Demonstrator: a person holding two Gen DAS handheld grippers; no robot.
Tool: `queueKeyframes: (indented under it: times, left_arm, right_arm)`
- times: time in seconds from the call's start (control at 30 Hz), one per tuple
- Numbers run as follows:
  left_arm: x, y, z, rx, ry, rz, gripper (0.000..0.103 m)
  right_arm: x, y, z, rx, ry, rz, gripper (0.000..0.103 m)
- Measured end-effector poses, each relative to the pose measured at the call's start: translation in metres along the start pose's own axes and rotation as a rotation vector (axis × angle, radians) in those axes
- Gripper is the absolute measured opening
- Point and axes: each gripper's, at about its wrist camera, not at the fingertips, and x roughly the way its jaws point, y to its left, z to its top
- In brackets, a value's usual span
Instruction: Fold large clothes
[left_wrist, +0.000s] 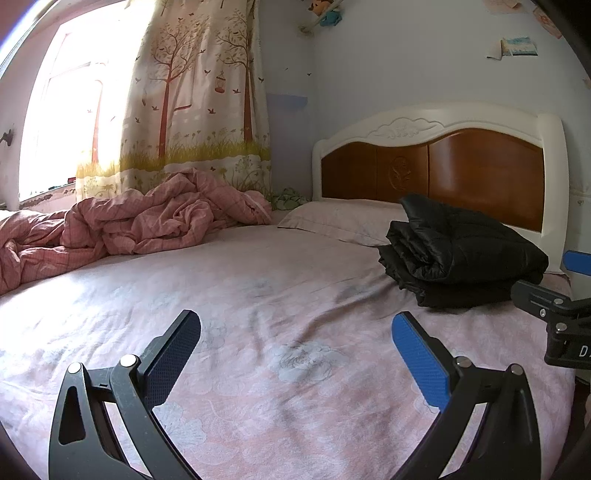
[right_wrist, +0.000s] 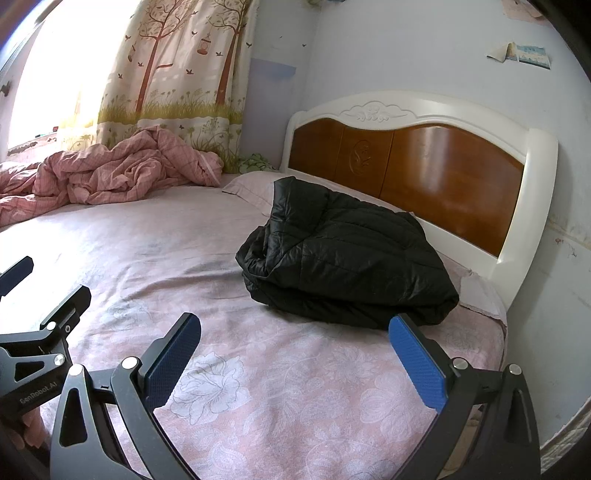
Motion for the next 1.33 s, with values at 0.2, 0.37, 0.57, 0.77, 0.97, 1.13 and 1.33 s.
queueKeyframes:
  times: [0.2, 0.37, 0.57, 0.77, 0.97, 1.13, 1.33]
  left_arm:
    - [-0.0002, 0.0004, 0.0, 0.0, 0.0, 0.001, 0.103]
    - [-0.0001, -0.0001, -0.0001, -0.001, -0.001, 0.001, 0.103]
    - [-0.0001, 0.0, -0.0002, -0.002, 0.0, 0.001, 0.103]
    - [-0.0001, -0.0001, -0.0006, -0.002, 0.003, 0.002, 0.103]
    - [0.0051, -0.0016, -0.003, -0.011, 0.02, 0.007, 0.103]
    - [0.0051, -0.0011, -0.0029, -0.009, 0.022, 0.007, 0.103]
    - [0.0053, -0.0011, -0.0027, -0.009, 0.022, 0.007, 0.103]
  right_arm:
    - [0.0005, -0.0004, 0.0003, 0.0, 0.0, 0.001, 0.103]
    - [0.0006, -0.0004, 0.0004, 0.0, 0.0, 0.001, 0.103]
    - [0.0007, -0.0004, 0.0005, 0.0, 0.0, 0.001, 0.103]
    - [0.0008, 0.0001, 0.0003, 0.001, 0.002, 0.002, 0.103]
    - [0.0011, -0.0002, 0.0006, -0.001, 0.002, 0.002, 0.103]
    - [0.0018, -0.0009, 0.001, 0.0, 0.002, 0.002, 0.103]
    - [0.0019, -0.0012, 0.0015, 0.0, 0.001, 0.004, 0.103]
